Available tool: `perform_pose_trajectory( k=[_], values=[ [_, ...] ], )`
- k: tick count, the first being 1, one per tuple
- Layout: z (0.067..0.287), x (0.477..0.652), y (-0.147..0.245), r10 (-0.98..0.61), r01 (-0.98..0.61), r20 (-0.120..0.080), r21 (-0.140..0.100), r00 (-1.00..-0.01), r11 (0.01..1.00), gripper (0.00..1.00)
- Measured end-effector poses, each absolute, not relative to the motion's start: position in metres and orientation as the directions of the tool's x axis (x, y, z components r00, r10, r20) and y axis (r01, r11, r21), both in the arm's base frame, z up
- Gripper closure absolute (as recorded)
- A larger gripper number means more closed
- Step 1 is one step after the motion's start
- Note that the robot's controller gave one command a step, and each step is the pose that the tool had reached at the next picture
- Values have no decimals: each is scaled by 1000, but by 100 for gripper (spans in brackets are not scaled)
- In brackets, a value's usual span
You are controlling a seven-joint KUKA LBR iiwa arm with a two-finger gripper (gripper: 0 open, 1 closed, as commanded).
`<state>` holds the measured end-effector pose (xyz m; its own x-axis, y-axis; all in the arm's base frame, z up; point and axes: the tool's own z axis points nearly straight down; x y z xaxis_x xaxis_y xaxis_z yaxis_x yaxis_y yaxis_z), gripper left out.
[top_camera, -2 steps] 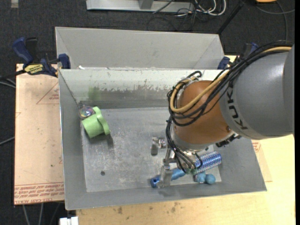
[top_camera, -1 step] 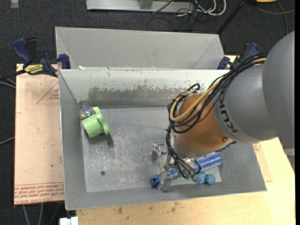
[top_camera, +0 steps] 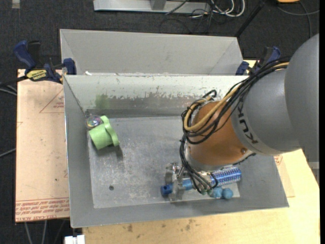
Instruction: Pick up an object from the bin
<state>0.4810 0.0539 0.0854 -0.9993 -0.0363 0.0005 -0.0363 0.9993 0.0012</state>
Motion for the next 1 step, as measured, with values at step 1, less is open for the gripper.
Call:
perform_pose_trajectory(
  k=[1],
  values=[
    [275, 496, 53, 83, 83, -9, 2, -997, 997, 100]
  ],
)
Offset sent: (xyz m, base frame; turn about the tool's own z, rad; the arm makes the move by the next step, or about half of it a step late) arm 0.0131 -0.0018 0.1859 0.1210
